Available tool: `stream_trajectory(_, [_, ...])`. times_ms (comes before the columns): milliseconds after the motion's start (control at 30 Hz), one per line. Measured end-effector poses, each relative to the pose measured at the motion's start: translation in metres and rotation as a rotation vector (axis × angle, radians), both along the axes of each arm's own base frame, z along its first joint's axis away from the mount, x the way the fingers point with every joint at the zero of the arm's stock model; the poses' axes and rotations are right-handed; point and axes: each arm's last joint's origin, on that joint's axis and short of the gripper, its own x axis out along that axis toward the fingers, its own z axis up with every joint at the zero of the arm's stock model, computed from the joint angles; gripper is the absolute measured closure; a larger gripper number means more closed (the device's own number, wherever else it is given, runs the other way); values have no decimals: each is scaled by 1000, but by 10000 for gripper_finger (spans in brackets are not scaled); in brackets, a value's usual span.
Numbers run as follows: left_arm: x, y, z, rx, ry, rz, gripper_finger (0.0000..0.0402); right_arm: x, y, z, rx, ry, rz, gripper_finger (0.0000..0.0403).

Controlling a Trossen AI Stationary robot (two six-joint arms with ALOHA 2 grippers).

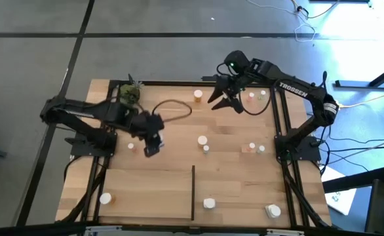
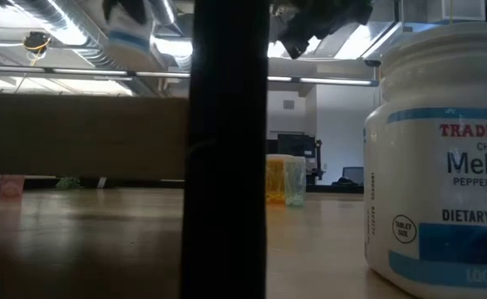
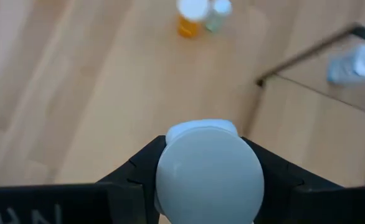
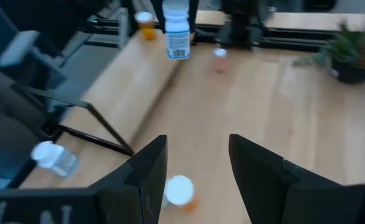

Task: Pick and place medicine bottles onto shelf by color
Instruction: Put the top big white pill bottle on the shelf

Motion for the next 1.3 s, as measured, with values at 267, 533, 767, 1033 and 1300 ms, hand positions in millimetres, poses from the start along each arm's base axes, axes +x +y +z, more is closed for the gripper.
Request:
stream_trajectory(267, [-17,-58,0,-102,11,-65,242,13,31,0,7,4,99,228])
stream_trajectory(533, [-40,-101,-1,-183,35,-93,241,22,57,0,8,5,183,228])
stream_trajectory(767, [-54,-128,-7,-180,66,-161,241,24,67,0,8,4,214,228])
stream_trajectory(1033, [-59,-156,-24,-144,133,-223,241,25,72,0,7,3,229,228])
stream_trajectory(1300, [-52,-179,-46,-120,183,-209,241,25,72,0,7,4,228,228])
